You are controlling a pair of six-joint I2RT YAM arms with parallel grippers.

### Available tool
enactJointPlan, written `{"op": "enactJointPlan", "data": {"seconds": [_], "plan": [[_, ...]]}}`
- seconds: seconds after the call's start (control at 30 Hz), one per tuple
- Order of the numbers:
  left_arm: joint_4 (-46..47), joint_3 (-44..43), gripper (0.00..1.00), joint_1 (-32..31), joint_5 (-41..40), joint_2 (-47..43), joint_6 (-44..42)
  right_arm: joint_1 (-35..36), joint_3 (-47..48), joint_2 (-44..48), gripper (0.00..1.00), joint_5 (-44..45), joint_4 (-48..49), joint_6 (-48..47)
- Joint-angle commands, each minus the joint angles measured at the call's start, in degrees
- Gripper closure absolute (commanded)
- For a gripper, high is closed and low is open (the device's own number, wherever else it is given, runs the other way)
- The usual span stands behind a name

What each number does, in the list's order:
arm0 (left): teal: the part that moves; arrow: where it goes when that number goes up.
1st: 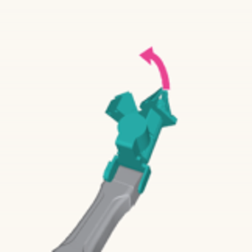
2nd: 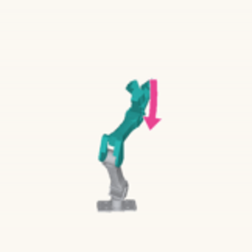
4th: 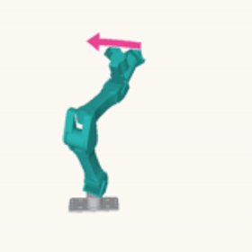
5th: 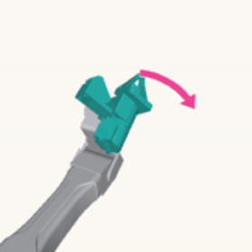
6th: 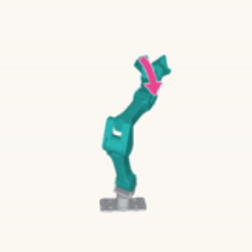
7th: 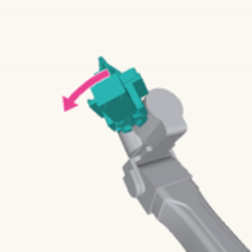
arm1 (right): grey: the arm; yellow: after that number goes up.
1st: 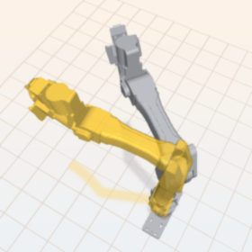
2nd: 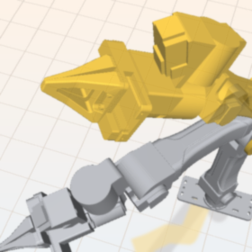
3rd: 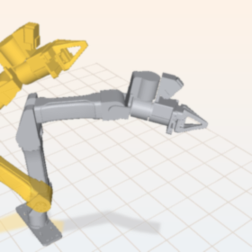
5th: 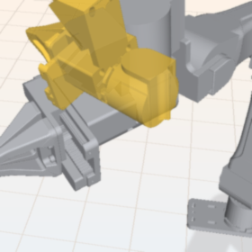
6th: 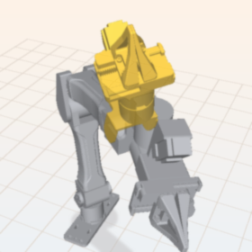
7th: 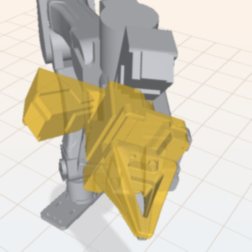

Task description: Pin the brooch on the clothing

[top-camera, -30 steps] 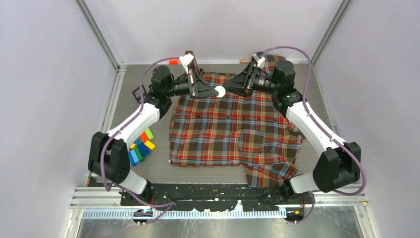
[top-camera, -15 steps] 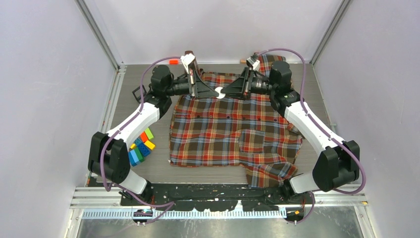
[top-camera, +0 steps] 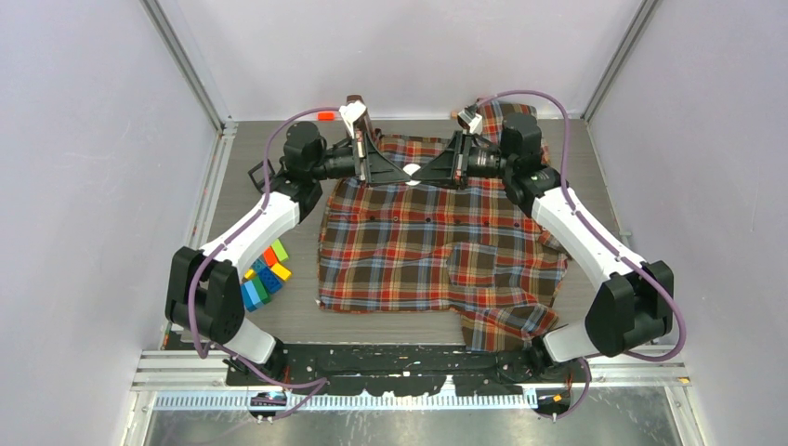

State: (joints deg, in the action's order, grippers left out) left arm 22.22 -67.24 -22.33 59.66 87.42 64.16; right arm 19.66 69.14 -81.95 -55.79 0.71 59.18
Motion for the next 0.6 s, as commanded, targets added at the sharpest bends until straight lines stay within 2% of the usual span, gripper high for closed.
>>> {"op": "enactJointPlan", "data": {"seconds": [0.0,0.1,0.3,0.57], "plan": [[2.57,-2.25,1.0,0.35,1.38,-0.25,-1.14,0.47,3.57,-1.26,0.93,0.65,-7.15,-2.48],[2.52,-2.66,1.0,0.35,2.39,-0.25,-1.22,0.47,5.39,-2.44,0.94,1.94,-12.95,-5.67],[1.51,-3.42,1.0,0.35,3.16,-0.06,-1.72,0.65,6.35,-3.43,0.95,2.72,-15.69,-7.75],[1.39,-2.23,1.0,0.65,2.75,0.48,-1.99,1.34,6.64,-2.05,0.93,1.04,-13.14,-7.19]]}}
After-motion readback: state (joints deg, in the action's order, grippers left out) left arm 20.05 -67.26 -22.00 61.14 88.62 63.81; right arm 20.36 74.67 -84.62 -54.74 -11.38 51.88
